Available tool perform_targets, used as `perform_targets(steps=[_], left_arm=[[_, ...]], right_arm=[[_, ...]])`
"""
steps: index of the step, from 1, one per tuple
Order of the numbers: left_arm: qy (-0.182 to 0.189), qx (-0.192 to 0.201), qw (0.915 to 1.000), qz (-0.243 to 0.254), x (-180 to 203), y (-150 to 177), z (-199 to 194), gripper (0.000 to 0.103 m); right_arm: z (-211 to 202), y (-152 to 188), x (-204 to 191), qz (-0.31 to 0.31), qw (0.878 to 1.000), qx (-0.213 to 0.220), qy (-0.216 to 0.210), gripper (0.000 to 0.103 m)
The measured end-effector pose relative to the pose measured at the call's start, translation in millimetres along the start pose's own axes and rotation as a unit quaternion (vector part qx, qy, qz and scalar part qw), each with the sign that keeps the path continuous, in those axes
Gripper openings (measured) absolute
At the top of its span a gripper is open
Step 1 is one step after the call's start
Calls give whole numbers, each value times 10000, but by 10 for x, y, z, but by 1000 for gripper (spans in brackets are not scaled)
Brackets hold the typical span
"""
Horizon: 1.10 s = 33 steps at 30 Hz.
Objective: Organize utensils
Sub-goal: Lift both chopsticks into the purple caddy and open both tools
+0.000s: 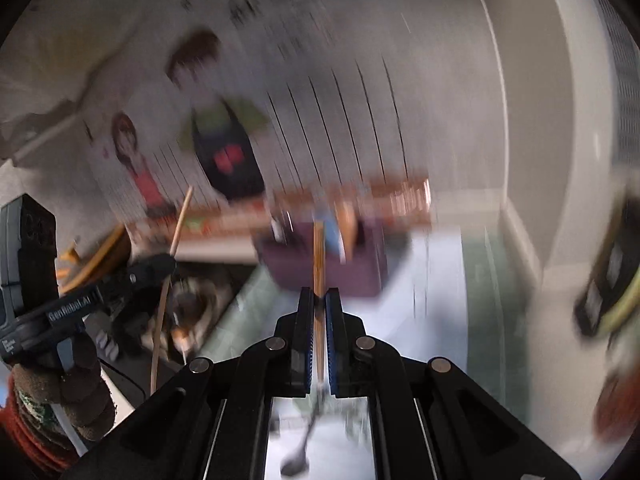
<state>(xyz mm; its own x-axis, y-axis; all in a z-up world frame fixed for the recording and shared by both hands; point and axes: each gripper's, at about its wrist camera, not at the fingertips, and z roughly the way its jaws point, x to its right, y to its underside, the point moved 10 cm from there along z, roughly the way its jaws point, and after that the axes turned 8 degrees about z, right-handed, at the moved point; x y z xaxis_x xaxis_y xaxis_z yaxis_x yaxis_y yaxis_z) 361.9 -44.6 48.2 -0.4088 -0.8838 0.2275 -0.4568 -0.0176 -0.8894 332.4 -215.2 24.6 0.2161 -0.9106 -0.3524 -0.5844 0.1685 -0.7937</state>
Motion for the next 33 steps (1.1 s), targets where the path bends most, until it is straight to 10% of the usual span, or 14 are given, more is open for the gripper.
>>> perform_targets(steps=[5,8,33], left_arm=[[-313,1645,9851,379,23,-1051,-191,6],[-571,1912,9787,479,-56,-1246,-24,6],[-1469,1127,9825,-206,-1055,-369,1888,6]], right_arm=[[-240,-1073,-362,-620,9939,903,87,6],[-156,-1386,-401,-740,9915,1061,152,6],[1704,-623,277,-646,9952,-675,289,6]])
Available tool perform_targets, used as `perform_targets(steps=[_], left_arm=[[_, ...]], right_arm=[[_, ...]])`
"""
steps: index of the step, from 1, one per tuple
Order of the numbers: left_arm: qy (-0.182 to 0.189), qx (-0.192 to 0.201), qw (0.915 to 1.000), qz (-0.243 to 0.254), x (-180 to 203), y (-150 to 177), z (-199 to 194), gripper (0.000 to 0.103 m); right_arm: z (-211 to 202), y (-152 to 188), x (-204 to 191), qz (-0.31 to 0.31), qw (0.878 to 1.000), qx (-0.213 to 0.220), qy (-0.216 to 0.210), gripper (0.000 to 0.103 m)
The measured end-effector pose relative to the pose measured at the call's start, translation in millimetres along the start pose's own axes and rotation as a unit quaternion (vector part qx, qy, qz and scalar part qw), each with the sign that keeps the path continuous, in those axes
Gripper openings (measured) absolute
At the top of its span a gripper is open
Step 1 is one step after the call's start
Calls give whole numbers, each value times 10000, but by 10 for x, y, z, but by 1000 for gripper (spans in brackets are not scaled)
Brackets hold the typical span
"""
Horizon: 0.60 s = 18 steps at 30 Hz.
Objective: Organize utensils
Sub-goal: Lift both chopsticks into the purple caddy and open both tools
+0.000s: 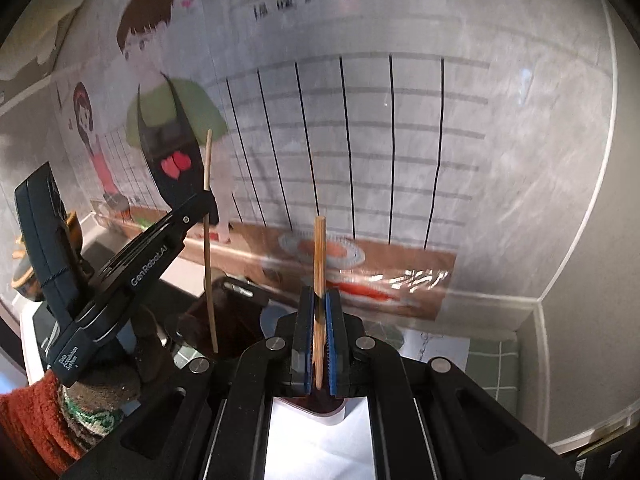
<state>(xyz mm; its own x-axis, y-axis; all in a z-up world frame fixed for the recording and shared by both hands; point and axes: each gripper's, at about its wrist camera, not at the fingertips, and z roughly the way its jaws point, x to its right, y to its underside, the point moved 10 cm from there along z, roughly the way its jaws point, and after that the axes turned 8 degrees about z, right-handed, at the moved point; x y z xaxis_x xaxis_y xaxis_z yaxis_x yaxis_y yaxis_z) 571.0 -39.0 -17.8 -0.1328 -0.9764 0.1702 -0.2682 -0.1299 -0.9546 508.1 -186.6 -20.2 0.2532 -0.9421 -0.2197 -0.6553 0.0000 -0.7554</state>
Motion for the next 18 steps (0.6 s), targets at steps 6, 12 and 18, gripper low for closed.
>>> perform_targets(steps=[6,12,18], left_arm=[[4,-763,9970,-119,-87,455,-103,25],[-113,-1147,9933,-54,-178,466,-695,29],[-21,-1769,9840,230,-161,723,-1283,32]], right_arm=[[253,363,76,362,9949,-850,-409,10],[-115,562,226,620,9949,-752,-261,22],[-567,968,184,753,9939,-797,-116,23]])
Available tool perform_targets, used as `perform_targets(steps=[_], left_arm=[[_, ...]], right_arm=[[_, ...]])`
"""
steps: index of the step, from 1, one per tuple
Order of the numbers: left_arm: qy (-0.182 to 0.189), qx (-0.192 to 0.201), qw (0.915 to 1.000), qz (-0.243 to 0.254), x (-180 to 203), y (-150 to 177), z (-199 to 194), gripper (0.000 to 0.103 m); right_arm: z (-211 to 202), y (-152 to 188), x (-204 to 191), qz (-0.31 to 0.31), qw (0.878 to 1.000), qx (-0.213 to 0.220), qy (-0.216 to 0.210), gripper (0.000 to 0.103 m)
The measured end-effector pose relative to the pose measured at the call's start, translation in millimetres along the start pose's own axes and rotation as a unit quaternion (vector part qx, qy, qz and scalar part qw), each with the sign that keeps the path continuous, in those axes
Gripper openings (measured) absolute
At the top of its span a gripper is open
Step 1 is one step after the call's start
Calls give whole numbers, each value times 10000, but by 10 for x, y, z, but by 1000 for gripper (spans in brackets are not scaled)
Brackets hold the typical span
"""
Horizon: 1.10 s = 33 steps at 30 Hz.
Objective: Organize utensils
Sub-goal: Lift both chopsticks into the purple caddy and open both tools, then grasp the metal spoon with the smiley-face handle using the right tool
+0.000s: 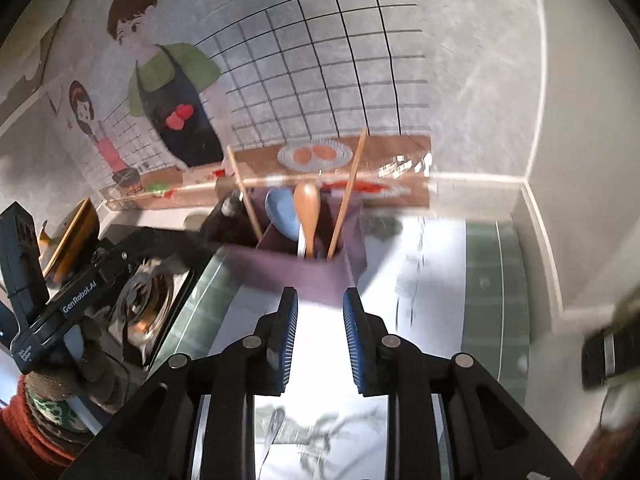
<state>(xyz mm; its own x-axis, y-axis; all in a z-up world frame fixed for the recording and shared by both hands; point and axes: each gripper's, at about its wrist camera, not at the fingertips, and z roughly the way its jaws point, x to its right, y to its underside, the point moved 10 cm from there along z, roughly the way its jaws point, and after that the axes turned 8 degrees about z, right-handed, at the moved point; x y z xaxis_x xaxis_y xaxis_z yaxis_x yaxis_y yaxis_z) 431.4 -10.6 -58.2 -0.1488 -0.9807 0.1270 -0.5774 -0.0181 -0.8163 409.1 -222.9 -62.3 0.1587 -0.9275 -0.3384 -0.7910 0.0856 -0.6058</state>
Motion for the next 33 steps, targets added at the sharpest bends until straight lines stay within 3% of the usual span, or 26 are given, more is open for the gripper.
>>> perform_targets(steps=[5,13,19,24,30,33], left_arm=[[159,-605,9976,284,39,613,-154,32],[301,-1219,9901,622,19,1327,-357,32],[241,-1342,9885,657,-108,1546,-528,32],[215,-1343,9889,600,-257,1680,-705,34],[75,-1367,9893,496,-468,1850,-863,35],[49,-1381,9894,451,-542,1925,-944,35]], right_arm=[[-116,450,-11,90,9998,-173,110,23],[-150,1152,99,147,9966,-503,634,23],[-118,1626,139,244,9939,-725,800,23],[-119,2001,26,178,9943,-860,603,23],[-3,2224,-269,181,9942,-1011,305,23],[119,2291,-453,-51,9929,-1119,413,23]])
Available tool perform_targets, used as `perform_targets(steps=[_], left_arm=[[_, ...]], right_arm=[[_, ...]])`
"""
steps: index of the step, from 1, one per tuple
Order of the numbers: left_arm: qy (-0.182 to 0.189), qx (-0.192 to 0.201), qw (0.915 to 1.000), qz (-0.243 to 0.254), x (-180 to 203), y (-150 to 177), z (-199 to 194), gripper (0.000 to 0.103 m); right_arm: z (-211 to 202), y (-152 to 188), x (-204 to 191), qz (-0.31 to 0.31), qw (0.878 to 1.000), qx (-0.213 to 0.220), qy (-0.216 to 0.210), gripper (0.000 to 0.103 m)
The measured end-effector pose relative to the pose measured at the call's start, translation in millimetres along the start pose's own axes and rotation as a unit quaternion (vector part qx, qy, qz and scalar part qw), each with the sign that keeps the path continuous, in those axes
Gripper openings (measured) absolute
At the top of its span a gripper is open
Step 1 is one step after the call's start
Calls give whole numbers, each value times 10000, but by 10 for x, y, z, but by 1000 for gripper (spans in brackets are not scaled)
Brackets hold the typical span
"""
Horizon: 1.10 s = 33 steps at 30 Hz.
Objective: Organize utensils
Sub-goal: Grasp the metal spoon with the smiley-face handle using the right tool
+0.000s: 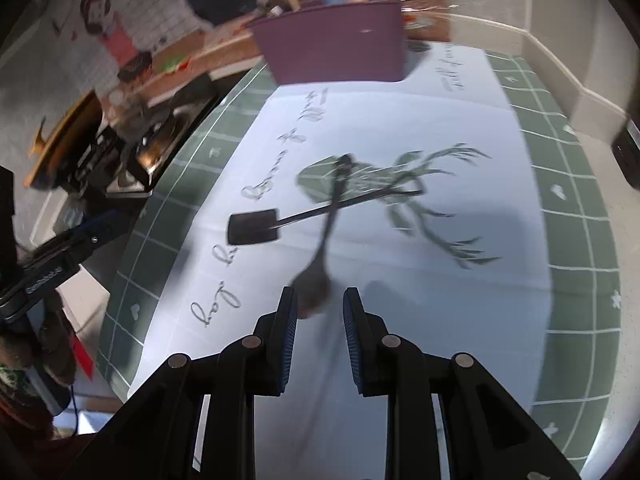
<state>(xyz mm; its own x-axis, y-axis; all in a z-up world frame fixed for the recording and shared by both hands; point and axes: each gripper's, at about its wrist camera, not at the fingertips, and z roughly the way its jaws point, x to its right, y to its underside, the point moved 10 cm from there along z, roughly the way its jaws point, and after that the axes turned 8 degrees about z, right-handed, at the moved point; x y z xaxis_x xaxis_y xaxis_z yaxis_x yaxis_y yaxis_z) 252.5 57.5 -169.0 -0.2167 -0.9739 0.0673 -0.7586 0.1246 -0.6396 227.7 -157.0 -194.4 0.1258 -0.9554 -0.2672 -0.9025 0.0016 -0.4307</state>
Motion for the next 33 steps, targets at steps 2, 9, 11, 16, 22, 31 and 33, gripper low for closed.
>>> perform_targets(steps=[2,9,11,16,22,31,33], left_arm=[[-11,8,10000,-24,-40,58,-50,35],[16,92,9999,80,-71,126,-166,36],[58,102,9998,183,-28,125,-170,37],[239,103,9985,480,199,69,-131,37],[653,-220,9943,812,617,60,140,38],[1841,-1182,9746,484,1356,108,554,38],[1801,-1257,9748,384,1415,58,642,38]], right_arm=[[73,29,-83,-223,9994,-45,264,24],[239,29,-145,-768,9901,60,1175,30],[250,11,-108,-656,9921,34,1070,31],[133,-29,88,-289,9965,174,760,26],[-34,-69,642,264,9946,306,951,26],[-266,-89,1050,533,9935,515,860,26],[-266,-107,1090,536,9939,514,818,26]])
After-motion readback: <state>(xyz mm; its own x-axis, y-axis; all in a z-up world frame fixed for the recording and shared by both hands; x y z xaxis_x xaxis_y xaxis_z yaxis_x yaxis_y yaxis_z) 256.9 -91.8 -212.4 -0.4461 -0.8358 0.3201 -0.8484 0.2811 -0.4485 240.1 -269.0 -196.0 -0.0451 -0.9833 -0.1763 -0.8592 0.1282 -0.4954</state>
